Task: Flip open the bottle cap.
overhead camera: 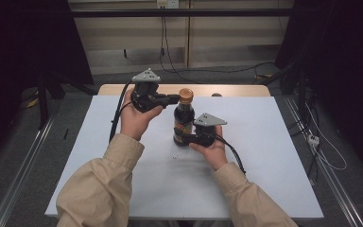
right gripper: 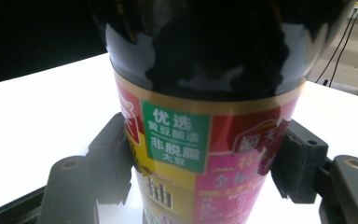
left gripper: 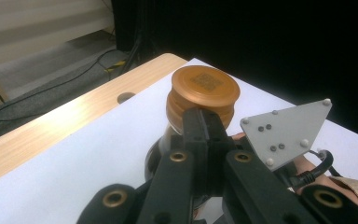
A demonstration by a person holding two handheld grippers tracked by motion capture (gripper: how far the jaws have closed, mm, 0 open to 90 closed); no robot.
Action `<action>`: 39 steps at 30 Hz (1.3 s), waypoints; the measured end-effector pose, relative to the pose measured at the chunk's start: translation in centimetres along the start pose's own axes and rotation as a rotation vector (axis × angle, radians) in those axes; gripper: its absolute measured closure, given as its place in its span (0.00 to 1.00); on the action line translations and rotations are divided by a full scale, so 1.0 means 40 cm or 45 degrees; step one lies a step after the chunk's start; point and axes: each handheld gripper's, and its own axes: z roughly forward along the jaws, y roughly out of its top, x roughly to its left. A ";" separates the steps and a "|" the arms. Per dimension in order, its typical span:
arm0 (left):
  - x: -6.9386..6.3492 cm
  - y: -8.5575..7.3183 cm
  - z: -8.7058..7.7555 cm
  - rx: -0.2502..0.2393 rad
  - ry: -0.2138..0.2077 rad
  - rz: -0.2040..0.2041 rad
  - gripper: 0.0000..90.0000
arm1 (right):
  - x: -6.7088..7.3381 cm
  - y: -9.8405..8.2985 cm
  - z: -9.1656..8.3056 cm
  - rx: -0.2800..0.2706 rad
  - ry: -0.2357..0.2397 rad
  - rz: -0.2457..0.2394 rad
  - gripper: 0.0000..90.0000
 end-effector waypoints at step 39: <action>-0.069 0.103 0.014 0.007 0.020 0.112 1.00 | 0.043 -0.008 0.034 0.003 -0.056 -0.051 0.35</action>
